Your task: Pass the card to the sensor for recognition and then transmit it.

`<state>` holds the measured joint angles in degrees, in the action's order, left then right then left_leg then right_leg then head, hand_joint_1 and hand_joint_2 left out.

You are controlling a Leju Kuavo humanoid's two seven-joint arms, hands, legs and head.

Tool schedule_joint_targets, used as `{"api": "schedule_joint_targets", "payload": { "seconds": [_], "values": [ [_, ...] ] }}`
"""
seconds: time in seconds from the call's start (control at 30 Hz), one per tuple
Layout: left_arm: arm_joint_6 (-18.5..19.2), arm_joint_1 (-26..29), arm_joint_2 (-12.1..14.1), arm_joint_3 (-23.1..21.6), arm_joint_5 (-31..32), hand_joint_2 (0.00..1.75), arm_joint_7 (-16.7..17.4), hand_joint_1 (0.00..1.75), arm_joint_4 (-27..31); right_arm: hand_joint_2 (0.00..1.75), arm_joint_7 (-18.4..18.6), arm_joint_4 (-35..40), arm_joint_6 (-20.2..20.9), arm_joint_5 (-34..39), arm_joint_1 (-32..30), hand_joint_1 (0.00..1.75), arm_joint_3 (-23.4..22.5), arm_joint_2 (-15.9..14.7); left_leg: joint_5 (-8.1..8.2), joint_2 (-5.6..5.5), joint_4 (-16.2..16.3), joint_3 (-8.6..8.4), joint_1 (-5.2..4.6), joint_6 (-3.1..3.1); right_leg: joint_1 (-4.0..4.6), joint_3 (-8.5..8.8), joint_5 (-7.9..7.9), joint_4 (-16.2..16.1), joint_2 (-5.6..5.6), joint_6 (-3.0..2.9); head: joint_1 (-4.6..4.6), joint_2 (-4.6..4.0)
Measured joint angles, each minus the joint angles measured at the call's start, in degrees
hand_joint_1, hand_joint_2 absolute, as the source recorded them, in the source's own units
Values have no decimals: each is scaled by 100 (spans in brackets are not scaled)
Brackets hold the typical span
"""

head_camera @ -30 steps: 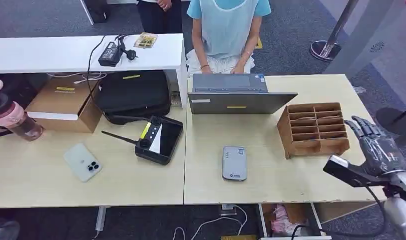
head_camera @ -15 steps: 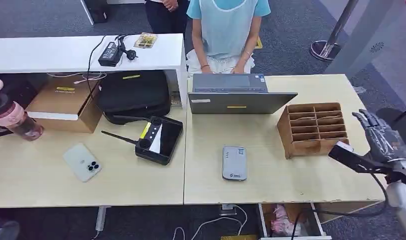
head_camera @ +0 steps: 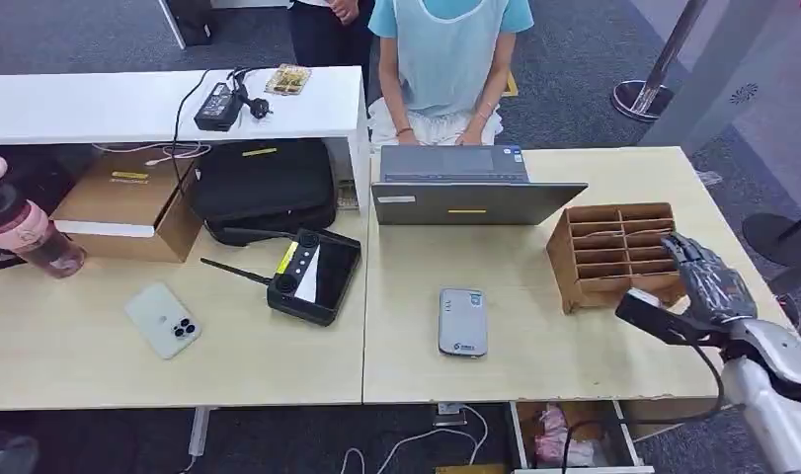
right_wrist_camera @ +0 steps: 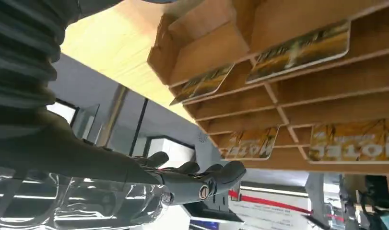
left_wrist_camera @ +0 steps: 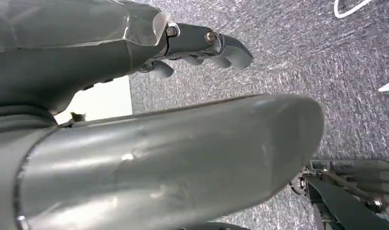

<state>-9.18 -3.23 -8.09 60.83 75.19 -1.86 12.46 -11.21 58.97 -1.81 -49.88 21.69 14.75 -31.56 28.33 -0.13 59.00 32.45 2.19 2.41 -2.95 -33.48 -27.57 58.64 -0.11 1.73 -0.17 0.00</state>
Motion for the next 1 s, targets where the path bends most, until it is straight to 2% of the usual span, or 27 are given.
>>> {"api": "schedule_joint_targets", "payload": {
  "seconds": [0.3,0.47,0.7,1.0],
  "values": [
    [-2,-3,2,0,-11,0,11,0,0,175,-53,-262,-79,-103,170,0,144,190,0,1,0,2,0,0,0,-1,0,1,1,0,0,0],
    [-46,-11,0,0,-70,0,63,0,0,175,-146,-710,-181,-225,607,0,328,374,-3,3,0,-3,0,3,0,0,1,1,4,-1,0,0],
    [-66,-9,0,0,-55,0,63,0,0,175,-105,-1239,-618,-260,969,0,452,529,-6,0,0,-1,0,3,0,-1,1,1,1,-1,0,0],
    [-98,-9,0,0,-50,0,63,0,0,175,-100,-1560,-780,-225,1015,0,476,590,-5,0,0,-1,0,3,0,-2,1,0,2,-1,0,0]
  ]
}}
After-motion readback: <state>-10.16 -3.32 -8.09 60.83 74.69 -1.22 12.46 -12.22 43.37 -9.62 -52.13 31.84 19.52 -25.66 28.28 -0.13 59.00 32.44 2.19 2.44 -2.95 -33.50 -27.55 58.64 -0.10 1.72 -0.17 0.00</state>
